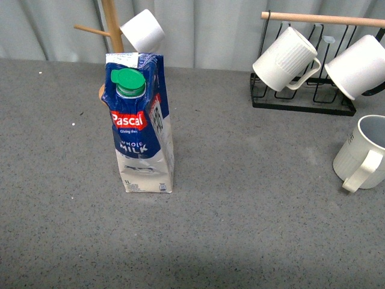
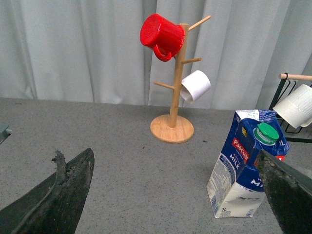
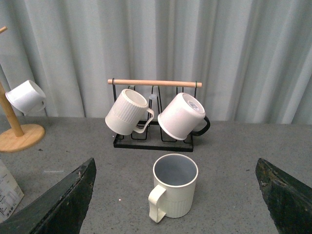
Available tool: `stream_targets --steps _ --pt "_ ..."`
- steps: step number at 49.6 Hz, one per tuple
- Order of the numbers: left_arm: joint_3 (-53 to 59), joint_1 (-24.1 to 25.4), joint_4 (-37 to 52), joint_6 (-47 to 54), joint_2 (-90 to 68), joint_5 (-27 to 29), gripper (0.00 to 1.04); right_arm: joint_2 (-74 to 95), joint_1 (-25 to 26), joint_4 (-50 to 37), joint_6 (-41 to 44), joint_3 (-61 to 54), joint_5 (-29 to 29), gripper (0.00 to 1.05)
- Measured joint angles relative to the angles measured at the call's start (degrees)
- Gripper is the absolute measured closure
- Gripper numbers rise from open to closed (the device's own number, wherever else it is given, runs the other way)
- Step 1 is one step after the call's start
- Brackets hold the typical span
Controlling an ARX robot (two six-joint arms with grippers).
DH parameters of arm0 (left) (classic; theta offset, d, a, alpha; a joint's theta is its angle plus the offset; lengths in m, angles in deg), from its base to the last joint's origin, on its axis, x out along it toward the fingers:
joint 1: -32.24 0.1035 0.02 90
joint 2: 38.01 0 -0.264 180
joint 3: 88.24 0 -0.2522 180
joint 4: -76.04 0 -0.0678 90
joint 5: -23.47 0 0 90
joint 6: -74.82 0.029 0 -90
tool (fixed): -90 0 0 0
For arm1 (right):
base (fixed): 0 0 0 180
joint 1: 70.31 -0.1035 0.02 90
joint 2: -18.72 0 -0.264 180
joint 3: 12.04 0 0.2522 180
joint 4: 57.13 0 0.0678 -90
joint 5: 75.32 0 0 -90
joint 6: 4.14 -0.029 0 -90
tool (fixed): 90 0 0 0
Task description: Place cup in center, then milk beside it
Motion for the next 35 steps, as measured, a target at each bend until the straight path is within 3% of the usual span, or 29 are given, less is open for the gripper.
stream_targets --steps 35 --pt "0.0 0.0 0.0 0.0 0.0 0.0 0.06 0.0 0.0 0.0 0.0 0.0 0.0 0.09"
